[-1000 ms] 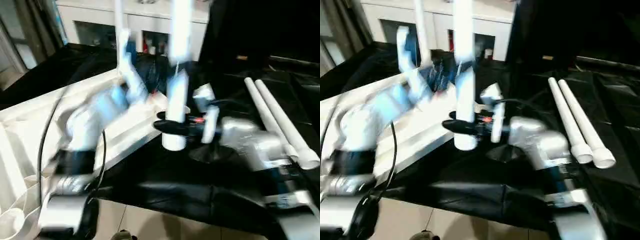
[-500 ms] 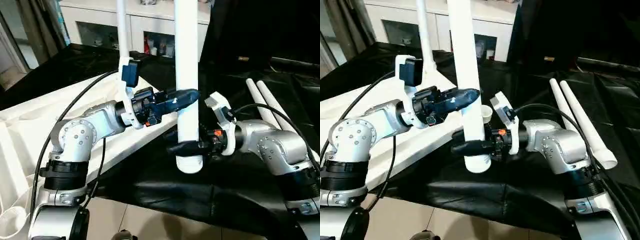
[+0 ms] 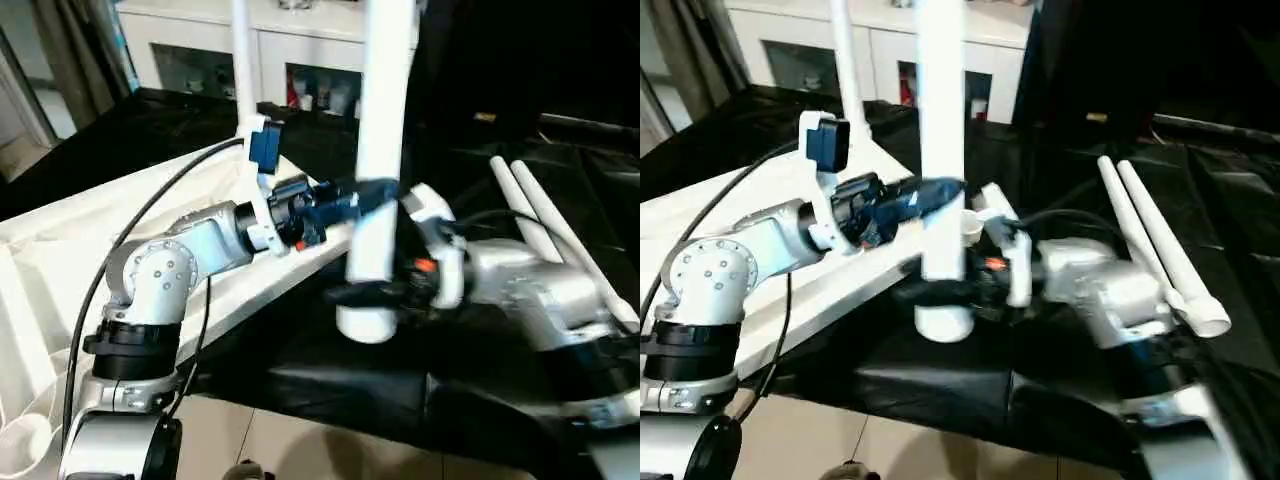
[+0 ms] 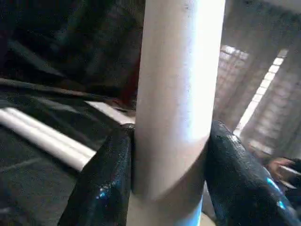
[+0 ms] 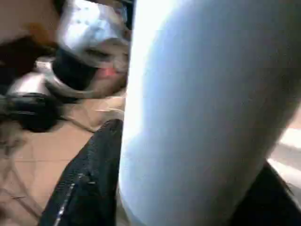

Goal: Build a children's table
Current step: Insert table leg to table base

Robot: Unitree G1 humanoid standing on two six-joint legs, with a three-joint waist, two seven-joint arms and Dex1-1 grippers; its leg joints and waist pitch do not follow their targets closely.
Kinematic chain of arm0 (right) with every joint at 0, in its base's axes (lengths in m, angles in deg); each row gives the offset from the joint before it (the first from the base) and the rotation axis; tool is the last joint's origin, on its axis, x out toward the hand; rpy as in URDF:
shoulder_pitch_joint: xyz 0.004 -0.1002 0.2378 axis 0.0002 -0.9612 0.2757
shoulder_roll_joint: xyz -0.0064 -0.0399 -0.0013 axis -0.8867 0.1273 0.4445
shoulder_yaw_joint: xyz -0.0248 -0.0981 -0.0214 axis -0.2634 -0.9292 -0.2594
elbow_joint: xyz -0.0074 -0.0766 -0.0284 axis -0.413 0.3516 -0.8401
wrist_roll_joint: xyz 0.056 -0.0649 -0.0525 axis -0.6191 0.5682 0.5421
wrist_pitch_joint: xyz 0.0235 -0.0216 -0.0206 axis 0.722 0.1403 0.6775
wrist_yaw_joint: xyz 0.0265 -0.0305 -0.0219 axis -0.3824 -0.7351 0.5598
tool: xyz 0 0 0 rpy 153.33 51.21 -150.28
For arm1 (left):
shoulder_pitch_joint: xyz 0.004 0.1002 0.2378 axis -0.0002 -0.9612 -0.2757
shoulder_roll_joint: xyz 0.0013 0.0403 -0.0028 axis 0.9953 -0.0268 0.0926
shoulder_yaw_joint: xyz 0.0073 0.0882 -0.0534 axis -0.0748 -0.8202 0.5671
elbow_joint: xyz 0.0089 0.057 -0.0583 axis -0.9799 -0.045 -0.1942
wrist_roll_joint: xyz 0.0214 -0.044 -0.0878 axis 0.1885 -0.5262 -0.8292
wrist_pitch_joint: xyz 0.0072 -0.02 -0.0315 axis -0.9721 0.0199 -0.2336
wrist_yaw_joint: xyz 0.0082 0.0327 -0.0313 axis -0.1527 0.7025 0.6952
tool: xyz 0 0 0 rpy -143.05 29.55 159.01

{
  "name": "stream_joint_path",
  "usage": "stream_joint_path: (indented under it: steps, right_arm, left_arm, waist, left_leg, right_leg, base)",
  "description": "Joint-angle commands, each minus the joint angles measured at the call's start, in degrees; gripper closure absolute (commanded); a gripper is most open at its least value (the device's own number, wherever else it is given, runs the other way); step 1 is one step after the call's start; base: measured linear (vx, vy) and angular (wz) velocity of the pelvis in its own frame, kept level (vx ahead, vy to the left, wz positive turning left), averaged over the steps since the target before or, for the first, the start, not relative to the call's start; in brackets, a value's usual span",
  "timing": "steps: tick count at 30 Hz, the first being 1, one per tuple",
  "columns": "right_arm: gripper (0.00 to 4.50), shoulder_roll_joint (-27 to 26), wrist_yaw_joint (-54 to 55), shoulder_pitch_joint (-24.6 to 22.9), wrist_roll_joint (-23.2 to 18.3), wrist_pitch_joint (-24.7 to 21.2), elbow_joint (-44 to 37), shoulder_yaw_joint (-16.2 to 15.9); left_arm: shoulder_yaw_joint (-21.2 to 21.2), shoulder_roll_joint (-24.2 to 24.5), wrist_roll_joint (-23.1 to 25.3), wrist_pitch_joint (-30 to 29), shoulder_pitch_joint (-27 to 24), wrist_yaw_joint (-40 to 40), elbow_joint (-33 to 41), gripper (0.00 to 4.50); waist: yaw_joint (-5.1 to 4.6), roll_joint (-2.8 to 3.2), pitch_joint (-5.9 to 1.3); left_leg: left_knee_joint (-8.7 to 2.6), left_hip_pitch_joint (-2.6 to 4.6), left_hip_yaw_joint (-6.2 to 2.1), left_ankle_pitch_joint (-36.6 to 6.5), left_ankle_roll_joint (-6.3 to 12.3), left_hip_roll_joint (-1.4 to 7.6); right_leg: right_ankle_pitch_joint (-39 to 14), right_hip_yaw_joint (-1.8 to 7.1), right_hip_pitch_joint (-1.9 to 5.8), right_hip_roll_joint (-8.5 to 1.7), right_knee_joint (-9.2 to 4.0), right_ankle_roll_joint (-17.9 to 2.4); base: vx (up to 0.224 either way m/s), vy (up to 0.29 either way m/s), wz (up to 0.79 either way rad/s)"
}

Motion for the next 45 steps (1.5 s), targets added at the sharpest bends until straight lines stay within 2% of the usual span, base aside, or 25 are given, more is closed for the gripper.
stream_joint_path:
  steps: [1, 3, 5, 6, 7, 8, 10, 13, 16, 21, 26, 27, 28, 29, 31, 32, 33, 35, 36, 37, 38, 40, 43, 44, 45]
  right_arm:
    - [1.46, -1.2, 7.07, 0.75, 6.23, 4.83, 3.12, -0.12]
    - [1.41, -3.38, 12.63, 1.43, 7.36, 5.43, 5.21, 1.03]
    - [1.39, -4.81, 15.58, 1.75, 7.38, 5.23, 5.96, 1.94]
    - [1.39, -7.45, 21.06, 2.03, 8.24, 4.81, 6.68, 2.7]
    - [1.39, -7.45, 21.06, 2.03, 8.24, 4.81, 6.68, 2.7]
    - [1.39, -9.2, 24.47, 2.06, 9.08, 4.72, 7.2, 2.95]
    - [1.39, -11.29, 27.58, 2.08, 9.6, 5.0, 8.14, 3.55]
    - [1.39, -14.47, 33.05, 2.53, 10.86, 6.31, 11.22, 4.72]
    - [1.73, -15.99, 36.9, 2.88, 12.51, 7.74, 13.17, 4.82]
    - [1.83, -16.58, 36.76, 2.96, 12.66, 8.33, 12.75, 4.87]
    - [1.85, -16.21, 34.36, 3.24, 12.78, 9.42, 13.03, 3.86]
    - [1.85, -15.8, 32.76, 3.13, 12.29, 9.69, 12.66, 3.65]
    - [1.85, -15.74, 32.53, 3.1, 12.21, 9.72, 12.6, 3.62]
    - [1.85, -14.96, 29.18, 2.78, 10.77, 9.53, 11.45, 3.44]
    - [1.85, -14.34, 26.5, 2.46, 9.58, 9.21, 10.38, 3.28]
    - [1.85, -12.78, 20.96, 1.64, 6.71, 8.1, 7.64, 3.29]
    - [1.85, -11.28, 17.1, 1.05, 5.56, 8.2, 6.05, 2.75]
    - [1.86, -10.24, 14.42, 0.67, 4.89, 8.37, 5.06, 2.38]
    - [1.86, -7.06, 7.36, -0.19, 2.11, 6.33, 2.79, 1.83]
    - [1.86, -6.03, 5.23, -0.35, 1.07, 5.3, 2.18, 1.94]
    - [1.86, -5.86, 4.88, -0.38, 0.9, 5.13, 2.08, 1.96]
    - [1.86, -3.45, -0.39, -0.55, -1.55, 2.94, 0.78, 2.21]
    - [1.86, -1.78, -3.89, -0.61, -3.79, 0.85, -0.33, 2.38]
    - [1.87, -1.39, -4.64, -0.66, -4.28, 0.38, -0.61, 2.31]
    - [1.87, -0.86, -5.67, -0.79, -4.73, -0.08, -0.99, 2.08]
  left_arm:
    - [-0.26, -0.58, 2.87, 4.48, 1.11, -1.34, 0.94, 2.58]
    - [-0.88, -0.69, 5.61, 7.09, 1.27, -2.96, 0.72, 2.59]
    - [-1.38, -0.94, 8.37, 9.53, 1.69, -5.23, 0.2, 2.59]
    - [-2.59, -1.69, 13.85, 14.51, 2.6, -9.88, -0.7, 2.59]
    - [-2.59, -1.69, 13.85, 14.51, 2.6, -9.88, -0.7, 2.59]
    - [-3.73, -1.99, 17.13, 16.6, 2.86, -12.68, -0.7, 2.59]
    - [-4.19, -2.85, 20.28, 18.47, 3.09, -16.65, -0.74, 2.59]
    - [-3.4, -5.41, 22.67, 19.57, 3.21, -22.28, -0.84, 2.6]
    - [-4.07, -5.93, 25.05, 20.5, 2.42, -24.51, -1.49, 2.6]
    - [-4.03, -6.3, 25.75, 21.56, 1.82, -25.36, -2.07, 2.61]
    - [-3.64, -6.44, 26.57, 22.14, 2.05, -25.78, -2.36, 2.61]
    - [-3.7, -6.22, 25.87, 21.05, 1.91, -25.17, -1.89, 2.61]
    - [-3.69, -6.19, 25.72, 20.83, 1.88, -25.08, -1.79, 2.27]
    - [-3.36, -5.88, 23.03, 18.37, 1.61, -23.02, -0.73, 1.92]
    - [-3.06, -5.74, 20.93, 17.33, 1.41, -21.14, 0.02, 1.92]
    - [-1.76, -5.78, 17.55, 15.22, 1.51, -19.56, 0.49, 1.9]
    - [-0.92, -5.75, 16.03, 14.81, 1.68, -18.63, 0.35, 1.8]
    - [-0.36, -5.77, 15.11, 14.66, 1.8, -17.94, 0.22, 1.51]
    - [1.53, -5.35, 8.15, 10.33, 1.88, -13.12, 0.91, 1.42]
    - [2.21, -4.89, 4.7, 7.38, 1.75, -11.03, 1.48, 1.42]
    - [2.32, -4.81, 4.14, 6.9, 1.73, -10.69, 1.57, 1.39]
    - [2.1, -2.69, -1.08, 2.15, 1.12, -4.36, 2.83, 1.39]
    - [1.77, -1.81, -3.58, 0.41, 0.89, -0.65, 3.42, 1.39]
    - [1.93, -1.84, -4.08, 0.08, 1.01, -0.55, 3.34, 1.39]
    - [2.17, -1.96, -4.39, -0.19, 1.3, -0.77, 2.97, 1.66]
  waist:
    - [-0.06, 0.51, -4.51]
    - [-0.31, 0.32, -4.51]
    - [-0.41, 0.41, -4.56]
    - [-0.38, 0.22, -4.63]
    - [-0.38, 0.49, -4.53]
    - [-0.25, 0.49, -4.66]
    - [-0.36, 0.46, -4.67]
    - [-0.5, 0.33, -4.68]
    - [-0.49, 0.2, -4.65]
    - [-0.4, 0.33, -4.78]
    - [-0.4, 0.47, -4.76]
    - [-0.4, 0.41, -4.73]
    - [-0.38, 0.63, -4.74]
    - [-0.42, 0.46, -4.72]
    - [-0.3, 0.55, -4.76]
    - [-0.33, 0.61, -4.76]
    - [-0.21, 0.46, -4.78]
    - [-0.1, 0.38, -4.86]
    - [-0.11, 0.5, -4.83]
    - [0.1, 0.41, -4.72]
    - [0.13, 0.44, -4.72]
    - [0.09, 0.5, -4.66]
    - [-0.07, 0.59, -4.53]
    - [0.0, 0.58, -4.62]
    - [0.01, 0.53, -4.58]
  left_leg:
    - [-4.59, 0.93, -1.43, -10.84, -2.37, 2.97]
    - [-4.72, 0.95, -1.47, -10.6, -2.49, 2.99]
    - [-4.72, 0.98, -1.43, -10.65, -2.47, 2.98]
    - [-4.69, 1.04, -1.38, -10.34, -2.25, 3.02]
    - [-4.79, 1.08, -1.43, -10.54, -2.51, 3.08]
    - [-4.73, 1.23, -1.43, -10.69, -2.62, 3.04]
    - [-4.91, 1.06, -1.48, -10.77, -3.01, 3.2]
    - [-4.85, 0.95, -1.4, -10.37, -3.01, 3.07]
    - [-4.83, 0.91, -1.33, -10.06, -3.04, 2.95]
    - [-4.76, 0.85, -1.28, -8.69, -2.41, 2.93]
    - [-4.75, 0.91, -1.25, -9.0, -2.12, 2.94]
    - [-4.78, 0.93, -1.24, -9.22, -2.15, 2.96]
    - [-4.78, 0.98, -1.27, -9.4, -2.23, 2.97]
    - [-4.77, 0.97, -1.21, -9.73, -2.22, 2.94]
    - [-4.68, 0.89, -1.24, -9.36, -1.91, 2.87]
    - [-4.67, 0.89, -1.23, -9.41, -1.76, 2.91]
    - [-4.52, 0.79, -1.2, -9.16, -1.0, 2.82]
    - [-4.39, 0.73, -1.21, -8.32, -0.01, 2.86]
    - [-4.33, 0.82, -1.13, -8.08, 0.25, 2.82]
    - [-4.3, 0.82, -1.07, -8.54, 0.52, 2.83]
    - [-4.24, 0.88, -1.03, -8.81, 0.47, 2.77]
    - [-4.29, 0.88, -1.11, -9.49, 0.88, 2.8]
    - [-4.46, 0.84, -1.22, -10.29, 0.82, 2.92]
    - [-4.37, 1.02, -1.16, -10.18, 0.73, 2.93]
    - [-4.39, 0.9, -1.23, -9.87, 0.7, 2.97]
  right_leg:
    - [-10.33, 2.94, 2.95, -4.38, -4.68, -10.5]
    - [-10.3, 2.97, 3.0, -4.45, -4.69, -10.24]
    - [-9.96, 2.99, 3.04, -4.38, -4.58, -10.28]
    - [-8.92, 3.0, 3.04, -4.34, -4.53, -10.34]
    - [-8.87, 3.03, 2.81, -4.28, -4.59, -10.18]
    - [-8.75, 2.96, 2.88, -4.31, -4.52, -10.08]
    - [-7.32, 3.04, 2.95, -4.41, -4.29, -9.91]
    - [-6.61, 3.06, 3.06, -4.54, -4.33, -10.03]
    - [-7.19, 3.04, 3.01, -4.51, -4.39, -9.68]
    - [-4.12, 3.03, 3.09, -4.36, -4.14, -9.59]
    - [-3.89, 3.02, 3.12, -4.43, -4.17, -10.1]
    - [-4.16, 3.01, 3.1, -4.38, -4.22, -10.07]
    - [-4.26, 3.0, 3.07, -4.38, -4.18, -10.14]
    - [-4.18, 3.02, 3.11, -4.31, -4.19, -10.16]
    - [-3.39, 2.98, 3.24, -4.32, -4.08, -10.71]
    - [-3.15, 2.99, 3.25, -4.35, -4.09, -10.79]
    - [-2.12, 2.97, 3.54, -4.32, -3.99, -11.15]
    - [-0.68, 2.88, 3.61, -4.28, -3.9, -11.72]
    - [-0.6, 2.87, 3.46, -4.23, -3.79, -12.39]
    - [-1.73, 2.86, 3.51, -4.28, -3.92, -13.03]
    - [-2.21, 2.82, 3.5, -4.19, -3.76, -13.47]
    - [-4.1, 2.79, 3.33, -4.2, -4.06, -13.85]
    - [-6.45, 2.81, 3.37, -4.22, -4.35, -13.36]
    - [-6.61, 2.82, 3.37, -4.24, -4.33, -13.39]
    - [-6.42, 2.83, 3.36, -4.21, -4.35, -13.35]
  base:
    - [0.0, 0.0, 0.0]
    - [0.0, 0.0, 0.0]
    - [0.0, 0.0, 0.0]
    - [0.0, 0.0, 0.0]
    - [0.0, 0.0, 0.0]
    - [0.0, 0.0, 0.0]
    - [0.0, 0.0, 0.0]
    - [0.0, 0.0, 0.0]
    - [0.0, 0.0, 0.0]
    - [0.0, 0.0, 0.0]
    - [0.0, 0.0, 0.0]
    - [0.0, 0.0, 0.0]
    - [0.0, 0.0, 0.0]
    - [0.0, 0.0, 0.0]
    - [0.0, 0.0, 0.0]
    - [0.0, 0.0, 0.0]
    - [0.0, 0.0, 0.0]
    - [0.0, 0.0, 0.0]
    - [0.0, 0.0, 0.0]
    - [0.0, 0.0, 0.0]
    - [0.0, 0.0, 0.0]
    - [0.0, 0.0, 0.0]
    - [0.0, 0.0, 0.0]
    - [0.0, 0.0, 0.0]
    - [0.0, 0.0, 0.0]
